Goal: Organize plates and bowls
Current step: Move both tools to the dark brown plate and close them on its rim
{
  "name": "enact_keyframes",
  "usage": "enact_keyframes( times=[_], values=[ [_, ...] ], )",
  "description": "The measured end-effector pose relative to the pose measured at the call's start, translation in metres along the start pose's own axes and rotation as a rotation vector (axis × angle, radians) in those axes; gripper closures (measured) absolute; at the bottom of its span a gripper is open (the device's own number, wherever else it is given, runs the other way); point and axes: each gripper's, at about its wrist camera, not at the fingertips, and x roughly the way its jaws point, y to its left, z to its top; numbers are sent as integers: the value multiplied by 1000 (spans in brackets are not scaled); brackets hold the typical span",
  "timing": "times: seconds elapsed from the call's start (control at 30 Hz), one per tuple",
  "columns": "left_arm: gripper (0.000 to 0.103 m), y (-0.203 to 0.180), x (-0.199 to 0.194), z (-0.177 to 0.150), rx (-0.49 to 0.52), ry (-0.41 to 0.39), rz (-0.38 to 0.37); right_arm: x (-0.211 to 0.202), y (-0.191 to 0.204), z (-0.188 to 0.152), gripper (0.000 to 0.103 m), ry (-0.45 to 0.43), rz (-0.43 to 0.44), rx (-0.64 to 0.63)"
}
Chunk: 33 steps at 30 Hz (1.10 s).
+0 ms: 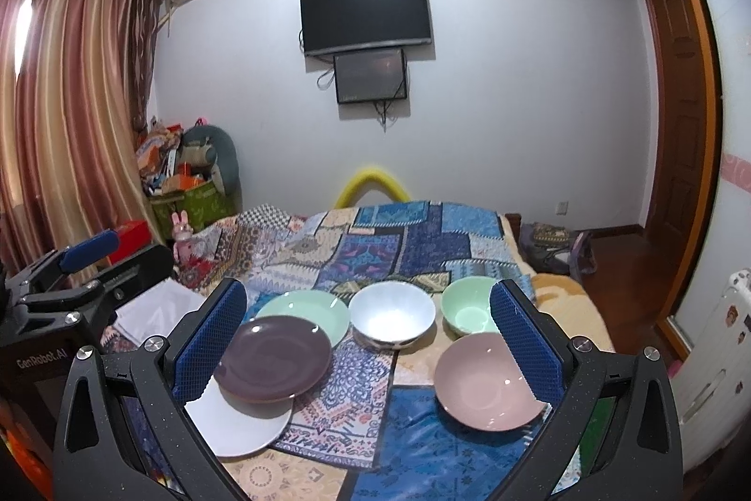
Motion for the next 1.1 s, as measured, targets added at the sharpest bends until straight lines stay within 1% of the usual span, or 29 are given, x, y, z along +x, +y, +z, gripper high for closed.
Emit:
enact_keyframes(
  times=[0.1,0.2,0.37,0.47,0.57,0.63,0.77,0.93,1.1],
  values=[
    [0,12,9,-7,-9,16,-1,14,5,-7,0,36,3,-12],
    [0,27,21,-16,-22,53,-14,25,8,-12,0,69,8,-16],
    [0,64,47,-37,-99,125,-27,51,14,-22,0,137,19,-20],
    [0,90,65,-52,-126,169,1,67,17,-28,0,176,34,-13],
    [0,112,84,-64,-125,229,30,85,21,-36,0,215,35,-14],
    [0,125,94,-72,-122,253,53,97,23,-42,1,240,35,-15],
    [0,144,116,-85,-85,310,83,123,29,-52,7,297,41,-18],
    [0,163,140,-101,-61,378,65,152,39,-64,18,375,53,-32],
    [0,178,168,-117,-38,443,81,178,45,-77,28,450,72,-25]
  ],
)
